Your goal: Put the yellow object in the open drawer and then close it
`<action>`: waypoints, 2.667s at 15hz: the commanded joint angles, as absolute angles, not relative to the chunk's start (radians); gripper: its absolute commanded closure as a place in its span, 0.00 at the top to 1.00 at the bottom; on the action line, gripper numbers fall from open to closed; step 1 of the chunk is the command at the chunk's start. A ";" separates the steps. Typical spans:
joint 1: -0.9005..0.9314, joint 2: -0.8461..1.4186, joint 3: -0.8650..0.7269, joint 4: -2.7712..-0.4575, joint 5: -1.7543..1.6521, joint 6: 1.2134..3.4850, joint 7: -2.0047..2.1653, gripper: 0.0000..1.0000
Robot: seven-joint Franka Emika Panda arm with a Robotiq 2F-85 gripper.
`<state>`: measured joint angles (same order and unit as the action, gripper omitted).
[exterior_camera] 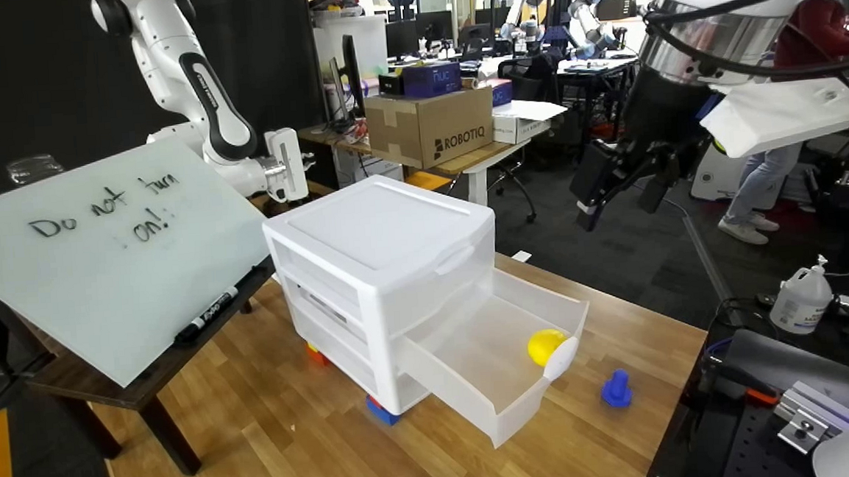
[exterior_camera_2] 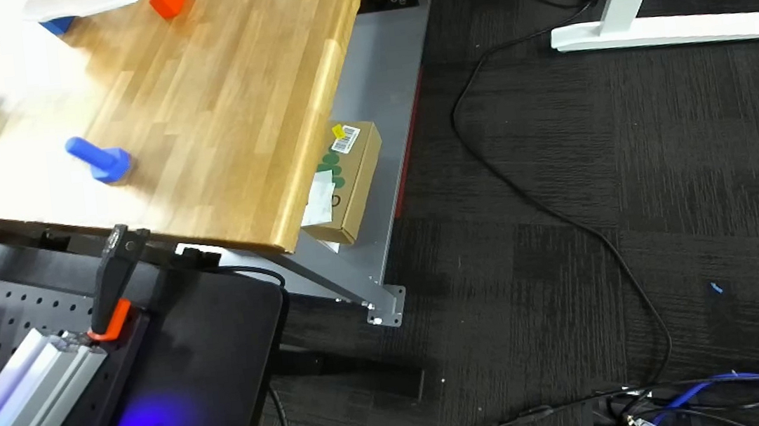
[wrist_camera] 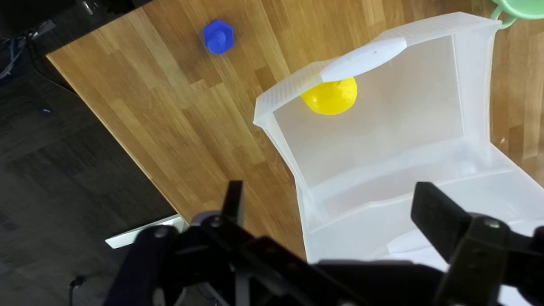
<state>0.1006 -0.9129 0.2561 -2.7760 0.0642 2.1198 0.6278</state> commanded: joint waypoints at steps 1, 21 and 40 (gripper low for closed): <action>0.083 -0.916 0.271 -2.773 0.081 2.116 0.613 1.00; -0.127 -0.802 0.153 -2.792 0.062 2.098 0.623 1.00; -0.132 -0.576 0.094 -2.796 0.067 2.147 0.535 1.00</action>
